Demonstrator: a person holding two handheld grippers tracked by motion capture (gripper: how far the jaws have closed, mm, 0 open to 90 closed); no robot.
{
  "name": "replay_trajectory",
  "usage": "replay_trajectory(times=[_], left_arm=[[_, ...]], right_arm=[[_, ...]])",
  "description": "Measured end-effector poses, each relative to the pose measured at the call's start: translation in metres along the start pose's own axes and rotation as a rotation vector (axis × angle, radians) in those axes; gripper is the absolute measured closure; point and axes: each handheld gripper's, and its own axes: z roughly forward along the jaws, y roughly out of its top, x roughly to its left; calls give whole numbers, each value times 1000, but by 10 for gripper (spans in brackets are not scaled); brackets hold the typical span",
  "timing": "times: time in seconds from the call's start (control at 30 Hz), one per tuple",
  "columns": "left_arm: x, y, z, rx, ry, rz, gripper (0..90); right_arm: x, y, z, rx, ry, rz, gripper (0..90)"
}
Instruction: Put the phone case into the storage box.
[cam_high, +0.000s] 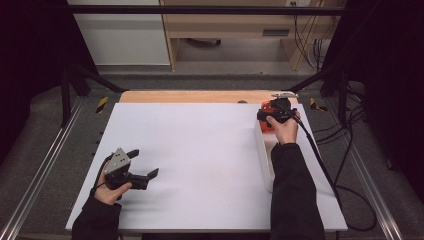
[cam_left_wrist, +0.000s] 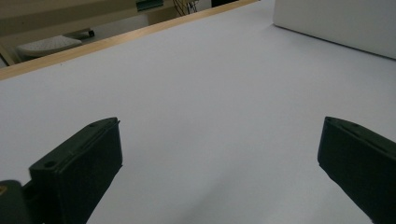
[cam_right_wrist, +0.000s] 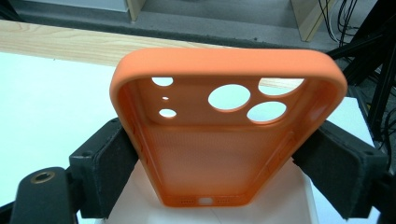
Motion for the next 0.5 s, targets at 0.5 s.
replay_trajectory(times=[0.5], left_arm=[[0,0,1,7,-4,5,0]], right_arm=[[-5,-1,1,18,38,0,49]])
